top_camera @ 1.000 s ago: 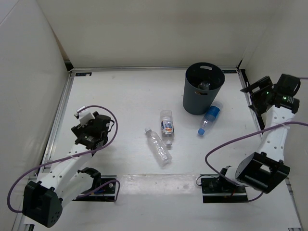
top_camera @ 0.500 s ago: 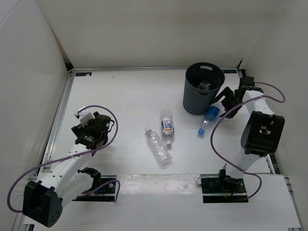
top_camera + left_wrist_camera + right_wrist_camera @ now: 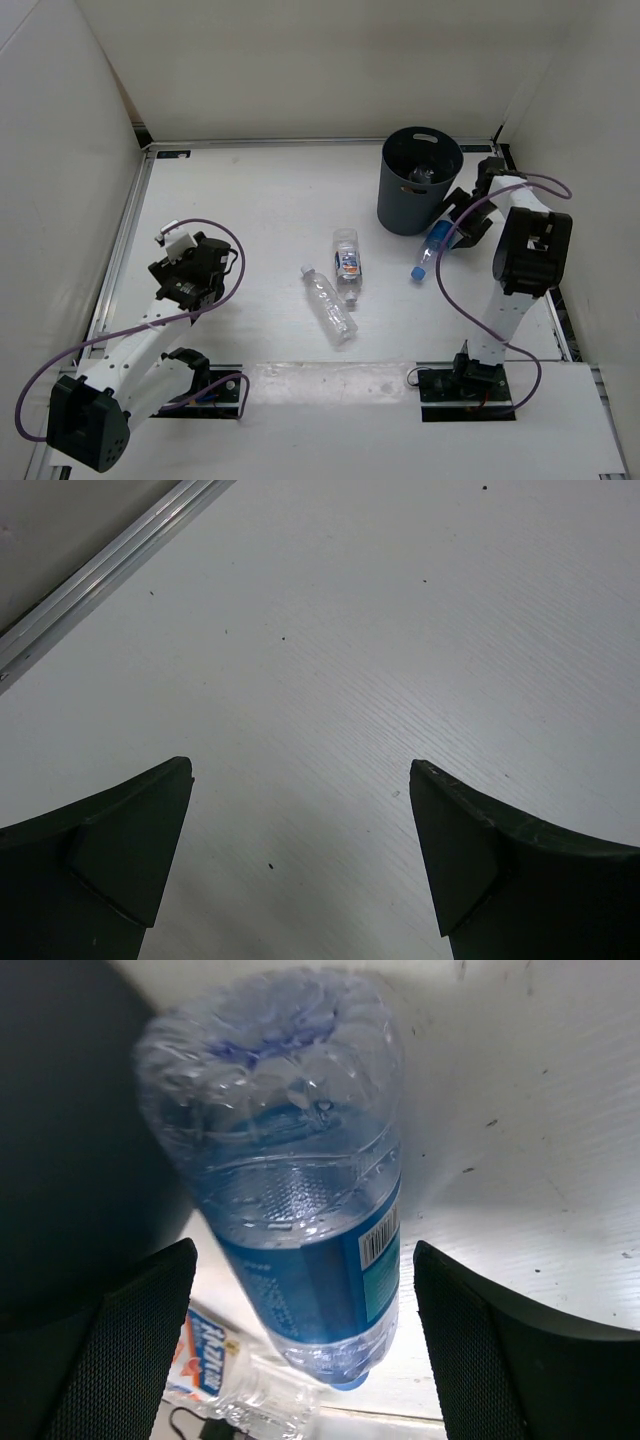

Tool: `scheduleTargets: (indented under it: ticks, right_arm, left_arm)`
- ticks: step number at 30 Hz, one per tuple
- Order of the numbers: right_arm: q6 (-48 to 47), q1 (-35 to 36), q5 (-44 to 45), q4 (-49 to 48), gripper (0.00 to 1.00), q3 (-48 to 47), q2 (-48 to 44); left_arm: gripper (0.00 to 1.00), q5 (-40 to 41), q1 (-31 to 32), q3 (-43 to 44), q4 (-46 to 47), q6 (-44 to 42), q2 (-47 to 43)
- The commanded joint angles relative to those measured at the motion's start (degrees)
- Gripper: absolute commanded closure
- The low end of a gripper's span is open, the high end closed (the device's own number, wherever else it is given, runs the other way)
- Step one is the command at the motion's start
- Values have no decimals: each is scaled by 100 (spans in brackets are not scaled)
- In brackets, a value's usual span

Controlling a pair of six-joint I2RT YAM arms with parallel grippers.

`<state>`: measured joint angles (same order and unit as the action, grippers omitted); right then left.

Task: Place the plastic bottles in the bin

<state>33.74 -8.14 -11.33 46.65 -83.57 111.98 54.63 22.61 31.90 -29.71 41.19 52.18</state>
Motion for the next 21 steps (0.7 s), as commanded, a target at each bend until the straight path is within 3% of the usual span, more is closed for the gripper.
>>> scheduleTargets:
  ticks: [1, 8, 14, 21]
  right_arm:
    - [19, 225, 394, 344, 10, -317, 69]
    - [-60, 252, 447, 467, 10, -511, 245]
    - [-121, 260, 387, 529, 40, -582, 289]
    - [-341, 208, 158, 476, 64, -502, 245]
  left_arm:
    - [0, 39, -2, 185, 45, 47, -77]
    - [0, 56, 15, 159, 45, 56, -103]
    - [0, 65, -2, 141, 27, 91, -112]
    - [0, 74, -2, 150, 18, 100, -86]
